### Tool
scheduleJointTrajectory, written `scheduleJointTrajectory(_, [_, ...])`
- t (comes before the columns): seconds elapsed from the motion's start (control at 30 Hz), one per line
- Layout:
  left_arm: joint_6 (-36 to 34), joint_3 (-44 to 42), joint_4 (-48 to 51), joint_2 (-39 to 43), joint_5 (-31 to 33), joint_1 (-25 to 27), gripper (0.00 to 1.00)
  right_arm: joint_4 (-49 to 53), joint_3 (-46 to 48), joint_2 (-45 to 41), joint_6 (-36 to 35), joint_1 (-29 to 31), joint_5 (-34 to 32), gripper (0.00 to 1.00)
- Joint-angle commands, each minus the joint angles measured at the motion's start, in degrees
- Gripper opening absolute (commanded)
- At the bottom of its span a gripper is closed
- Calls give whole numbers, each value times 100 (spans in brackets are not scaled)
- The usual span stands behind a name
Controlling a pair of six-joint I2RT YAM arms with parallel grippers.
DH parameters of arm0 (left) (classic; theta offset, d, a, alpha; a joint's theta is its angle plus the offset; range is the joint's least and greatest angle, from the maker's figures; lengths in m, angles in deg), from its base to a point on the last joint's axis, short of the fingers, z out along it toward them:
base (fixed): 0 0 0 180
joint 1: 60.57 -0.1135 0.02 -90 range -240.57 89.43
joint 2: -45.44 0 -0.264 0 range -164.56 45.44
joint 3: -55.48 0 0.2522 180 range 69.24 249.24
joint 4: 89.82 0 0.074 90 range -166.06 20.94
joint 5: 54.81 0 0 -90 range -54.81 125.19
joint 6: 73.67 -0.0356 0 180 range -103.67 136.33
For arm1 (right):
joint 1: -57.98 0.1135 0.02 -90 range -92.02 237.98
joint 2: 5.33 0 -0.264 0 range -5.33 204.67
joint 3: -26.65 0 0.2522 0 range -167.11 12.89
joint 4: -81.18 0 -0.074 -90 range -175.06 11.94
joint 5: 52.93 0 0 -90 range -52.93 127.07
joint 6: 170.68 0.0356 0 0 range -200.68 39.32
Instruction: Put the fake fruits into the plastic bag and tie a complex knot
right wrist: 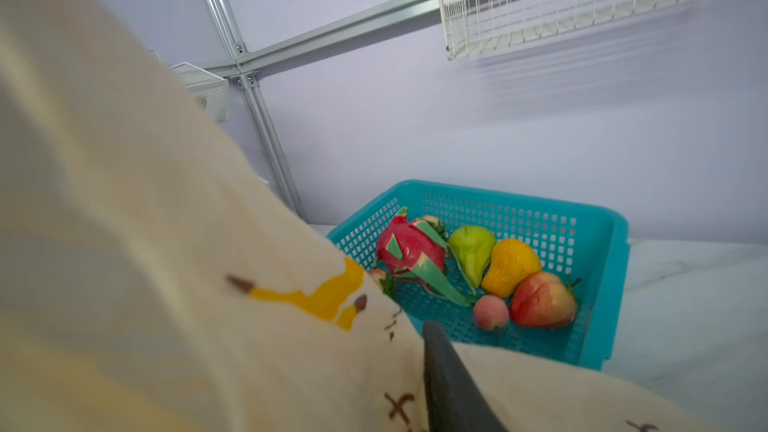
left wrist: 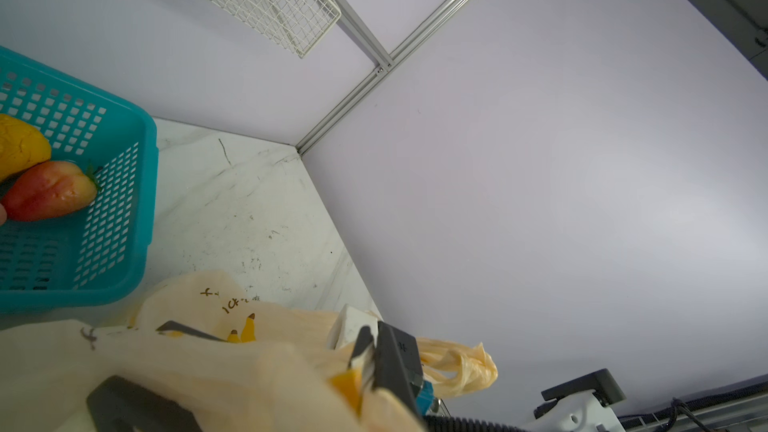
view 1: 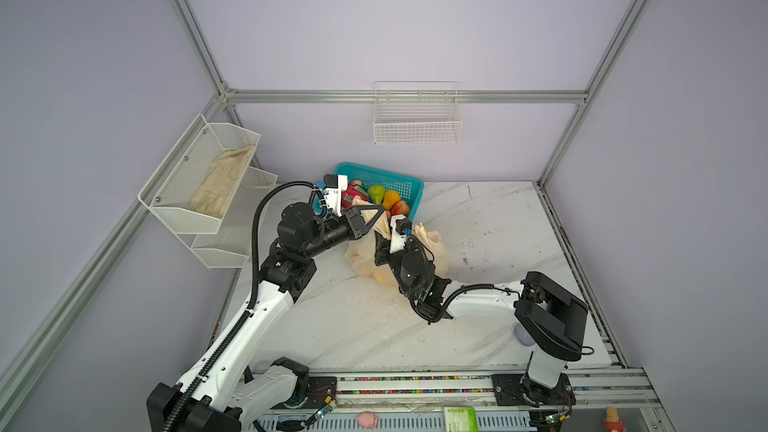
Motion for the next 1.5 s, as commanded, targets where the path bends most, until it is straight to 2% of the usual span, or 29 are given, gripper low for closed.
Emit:
scheduleJointTrajectory(0.0, [-190, 419, -268, 68, 60, -39, 0, -13, 460, -345, -253, -179, 734, 27])
scheduleJointTrajectory(0.1, [-376, 581, -106, -23, 59, -39, 0, 224, 678, -724, -551, -361, 1502, 18])
scheduleJointTrajectory(0.23, [-640, 821, 125, -211, -2, -38, 0, 801, 620, -986, -737, -722, 2773, 14])
scheduleJointTrajectory(0.37, [-1089, 1171, 488, -366, 38, -45, 0, 1369, 429, -1084, -953, -900, 3427, 13])
scheduleJointTrajectory(0.47, [-1434, 1370, 773, -480, 99, -48, 0, 1709, 294, -1166, -1117, -978, 3784, 26])
scheduleJointTrajectory(0.57, [-1599, 1458, 956, -573, 87, -61, 0, 1957, 196, -1271, -1319, -1067, 4245, 49])
scheduleJointTrajectory(0.63, [-1622, 1458, 954, -598, 59, -72, 0, 2068, 133, -1341, -1416, -1160, 4574, 61])
scheduleJointTrajectory(0.77, [-1639, 1425, 931, -609, 18, -74, 0, 2398, -200, -1306, -1645, -1374, 5253, 77])
scheduleJointTrajectory(0.87, [-1633, 1406, 915, -618, -1, -72, 0, 2489, -501, -1152, -1708, -1499, 5652, 82])
scheduleJointTrajectory(1.03, [-1621, 1362, 871, -592, -30, -83, 0, 2413, -970, -706, -1756, -1665, 6380, 83])
scheduleJointTrajectory(1.1, [-1606, 1345, 847, -570, -39, -83, 0, 2308, -1112, -480, -1754, -1693, 6709, 77])
scheduleJointTrajectory(1.13, [-1600, 1344, 849, -561, -34, -83, 0, 2250, -1160, -381, -1719, -1694, 6829, 69])
scheduleJointTrajectory(1.2, [-1555, 1297, 792, -524, 4, -96, 0, 2099, -1158, -233, -1586, -1709, 7025, 42])
scheduleJointTrajectory(1.3, [-1416, 1199, 622, -478, 23, -118, 0, 1597, -837, -221, -1310, -1711, 7028, 17])
scheduleJointTrajectory(1.4, [-1398, 1190, 602, -490, 32, -136, 0, 1533, -712, -256, -1141, -1718, 6759, 0])
scheduleJointTrajectory(1.47, [-1410, 1203, 605, -521, 23, -157, 0, 1615, -709, -281, -1045, -1718, 6519, 0])
